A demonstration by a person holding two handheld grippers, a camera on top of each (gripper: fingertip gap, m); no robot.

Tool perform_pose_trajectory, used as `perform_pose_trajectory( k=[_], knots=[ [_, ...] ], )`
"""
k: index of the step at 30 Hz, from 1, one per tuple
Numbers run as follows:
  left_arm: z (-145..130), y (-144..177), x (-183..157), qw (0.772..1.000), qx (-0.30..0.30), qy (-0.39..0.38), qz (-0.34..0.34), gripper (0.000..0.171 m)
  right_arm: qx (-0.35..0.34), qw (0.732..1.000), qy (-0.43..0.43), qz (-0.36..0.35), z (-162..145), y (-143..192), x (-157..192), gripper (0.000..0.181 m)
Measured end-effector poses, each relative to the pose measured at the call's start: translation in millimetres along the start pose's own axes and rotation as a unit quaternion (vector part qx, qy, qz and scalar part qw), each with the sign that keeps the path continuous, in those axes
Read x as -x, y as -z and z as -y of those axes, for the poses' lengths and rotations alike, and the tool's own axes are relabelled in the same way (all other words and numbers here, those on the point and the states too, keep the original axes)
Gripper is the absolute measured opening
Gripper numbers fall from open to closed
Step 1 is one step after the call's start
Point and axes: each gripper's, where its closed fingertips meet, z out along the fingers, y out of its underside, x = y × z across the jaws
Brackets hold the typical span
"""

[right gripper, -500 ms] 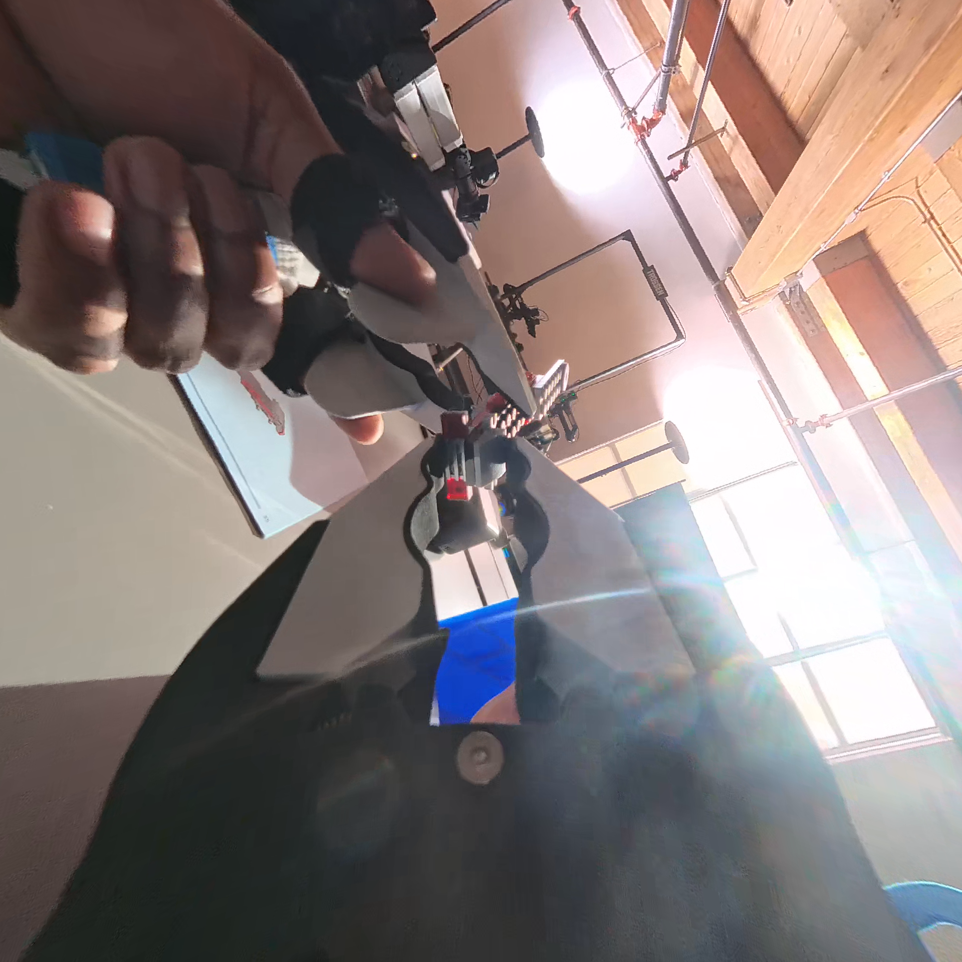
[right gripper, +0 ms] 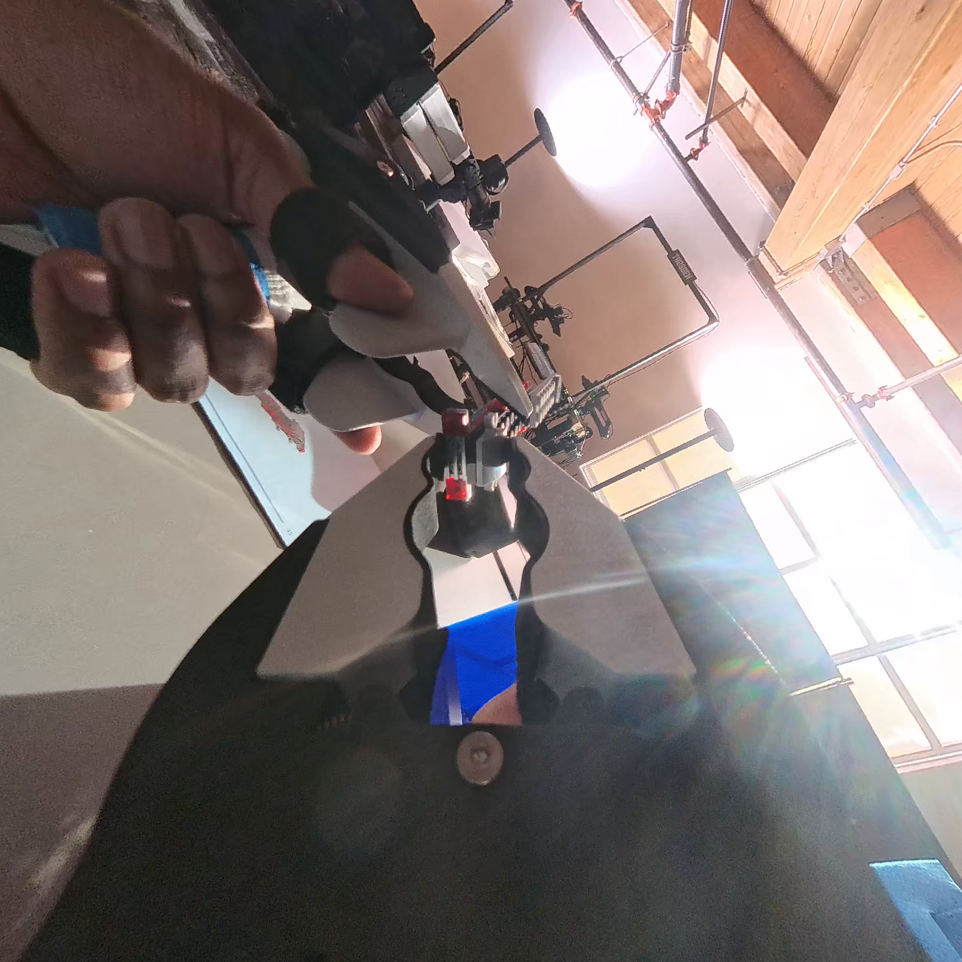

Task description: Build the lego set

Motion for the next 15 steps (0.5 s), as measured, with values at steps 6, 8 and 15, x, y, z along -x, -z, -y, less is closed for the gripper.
perform_pose_trajectory(
  k=[6,8,15],
  knots=[
    [-0.2,0.9,2.0,1.000,0.001,-0.006,0.006,0.022,0.008,1.000,0.008,0.003,-2.7,2.7,-0.1,0.025],
    [-0.9,0.8,2.5,1.000,0.004,-0.005,0.007,0.022,0.008,1.000,0.017,0.006,-3.5,3.6,0.3,0.025],
    [-4.8,0.5,2.9,1.000,0.020,0.012,0.005,0.022,0.017,0.997,0.079,0.004,-2.9,7.5,3.5,0.027]
  ],
)
